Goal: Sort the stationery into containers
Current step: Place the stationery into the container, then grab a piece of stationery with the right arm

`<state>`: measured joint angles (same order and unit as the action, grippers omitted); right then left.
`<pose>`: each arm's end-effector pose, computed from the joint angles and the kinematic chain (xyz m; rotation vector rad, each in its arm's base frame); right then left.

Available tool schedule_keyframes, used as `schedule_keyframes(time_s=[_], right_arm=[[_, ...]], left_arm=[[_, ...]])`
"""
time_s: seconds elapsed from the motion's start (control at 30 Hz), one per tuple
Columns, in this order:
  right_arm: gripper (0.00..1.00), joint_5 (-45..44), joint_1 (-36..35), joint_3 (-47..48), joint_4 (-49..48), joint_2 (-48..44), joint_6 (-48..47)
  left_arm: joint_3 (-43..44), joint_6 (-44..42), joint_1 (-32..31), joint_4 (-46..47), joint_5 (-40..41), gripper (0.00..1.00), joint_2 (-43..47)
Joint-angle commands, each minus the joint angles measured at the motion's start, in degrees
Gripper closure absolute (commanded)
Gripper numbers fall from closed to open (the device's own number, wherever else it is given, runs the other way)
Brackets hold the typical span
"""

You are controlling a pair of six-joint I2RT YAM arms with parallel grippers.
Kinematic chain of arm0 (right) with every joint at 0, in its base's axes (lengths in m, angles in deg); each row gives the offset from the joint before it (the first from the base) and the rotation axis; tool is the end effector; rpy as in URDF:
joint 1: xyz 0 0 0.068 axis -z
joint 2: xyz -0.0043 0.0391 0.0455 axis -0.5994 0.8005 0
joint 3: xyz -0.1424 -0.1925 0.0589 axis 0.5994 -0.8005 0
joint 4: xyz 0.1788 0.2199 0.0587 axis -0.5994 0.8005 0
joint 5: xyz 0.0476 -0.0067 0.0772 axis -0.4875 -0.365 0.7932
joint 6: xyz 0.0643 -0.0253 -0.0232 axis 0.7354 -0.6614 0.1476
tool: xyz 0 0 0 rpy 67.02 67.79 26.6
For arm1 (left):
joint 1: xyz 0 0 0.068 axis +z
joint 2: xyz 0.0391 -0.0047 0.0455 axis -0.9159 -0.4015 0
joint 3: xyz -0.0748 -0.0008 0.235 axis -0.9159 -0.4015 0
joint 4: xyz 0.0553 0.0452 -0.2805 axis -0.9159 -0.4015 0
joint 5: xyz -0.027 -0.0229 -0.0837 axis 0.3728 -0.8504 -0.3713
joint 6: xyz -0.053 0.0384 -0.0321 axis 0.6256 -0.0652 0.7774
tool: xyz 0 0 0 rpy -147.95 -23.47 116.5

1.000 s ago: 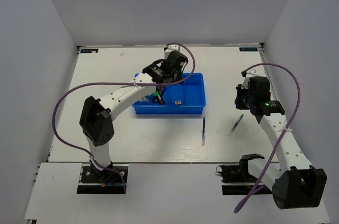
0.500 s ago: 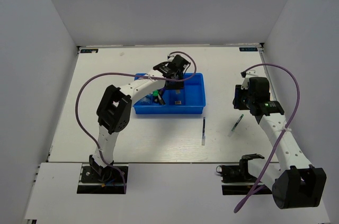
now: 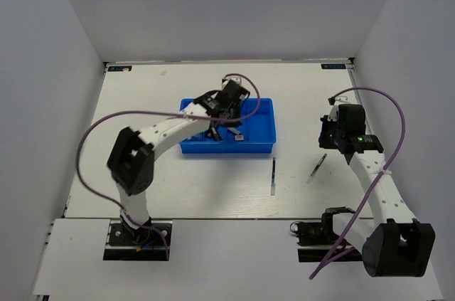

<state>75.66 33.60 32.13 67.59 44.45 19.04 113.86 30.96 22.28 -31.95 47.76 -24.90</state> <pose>0.2776 0.0154 0.2240 -0.0026 2.3112 0.0487 0.3333 -0.3011 0.2064 0.1161 2.4974 -0.2506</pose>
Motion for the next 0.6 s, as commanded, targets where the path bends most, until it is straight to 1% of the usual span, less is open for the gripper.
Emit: schedule_keyframes(time_s=[0.0, 0.03, 0.07, 0.1, 0.13, 0.17, 0.2, 0.23, 0.27, 0.3, 0.37, 0.4, 0.47, 0.53, 0.57], right_arm=[[0.94, 3.82, 1.2, 0.23, 2.89, 0.39, 1.69], [0.94, 4.27, 1.81, 0.23, 4.2, 0.48, 2.04], [0.94, 4.97, 2.08, 0.41, 4.65, 0.56, 2.22], [0.94, 5.24, 2.26, 0.41, 5.09, 1.26, 2.75], [0.94, 5.33, 2.43, 0.5, 6.13, 1.88, 3.27], [0.93, 5.24, 2.69, 0.5, 6.58, 2.23, 3.63], [0.88, 5.15, 2.52, 0.85, 8.15, 4.15, 4.33], [0.88, 4.8, 2.61, 1.11, 8.86, 4.69, 4.51], [0.86, 4.54, 2.61, 1.37, 9.13, 6.35, 5.21], [0.86, 4.01, 4.35, 1.9, 11.05, 8.19, 5.56], [0.83, 3.75, 4.8, 3.13, 12.12, 10.67, 7.14], [0.81, 3.74, 4.98, 3.13, 12.21, 11.37, 8.02], [0.75, 3.66, 5.42, 2.43, 10.99, 13.13, 9.34], [0.72, 2.78, 5.6, 2.08, 10.72, 14.88, 9.52], [0.72, 2.34, 5.86, 2.08, 10.19, 15.24, 9.61]], left_arm=[[-7.33, -4.08, -5.95, 5.22, 2.43, 0.87, 13.29], [-12.75, -5.49, -10.22, 5.67, 2.53, 0.86, 17.13], [-14.02, -6.02, -11.92, 5.94, 3.57, 0.81, 18.04], [-15.25, -7.51, -14.89, 6.29, 4.1, 0.74, 18.92], [-17.7, -7.96, -17.71, 6.29, 4.72, 0.54, 20.15], [-18.33, -8.13, -18.87, 6.21, 5.94, 0.45, 20.33], [-19.3, -8.22, -21.05, 6.55, 6.22, 0.39, 20.42], [-19.74, -8.14, -21.94, 6.91, 6.31, 0.34, 20.16], [-20.27, -8.05, -23.87, 7.17, 5.87, 0.34, 19.55], [-20.97, -7.61, -24.06, 8.65, 5.69, 0.32, 19.11], [-21.76, -7.78, -24.68, 10.59, 4.56, 0.32, 17.8], [-21.94, -7.44, -24.59, 10.77, 4.55, 0.32, 16.66], [-21.77, -7.17, -24.59, 12.36, 3.59, 0.32, 14.99], [-21.77, -6.99, -24.59, 13.23, 2.62, 0.32, 14.1], [-21.59, -6.82, -24.59, 13.41, 2.53, 0.32, 13.4]])
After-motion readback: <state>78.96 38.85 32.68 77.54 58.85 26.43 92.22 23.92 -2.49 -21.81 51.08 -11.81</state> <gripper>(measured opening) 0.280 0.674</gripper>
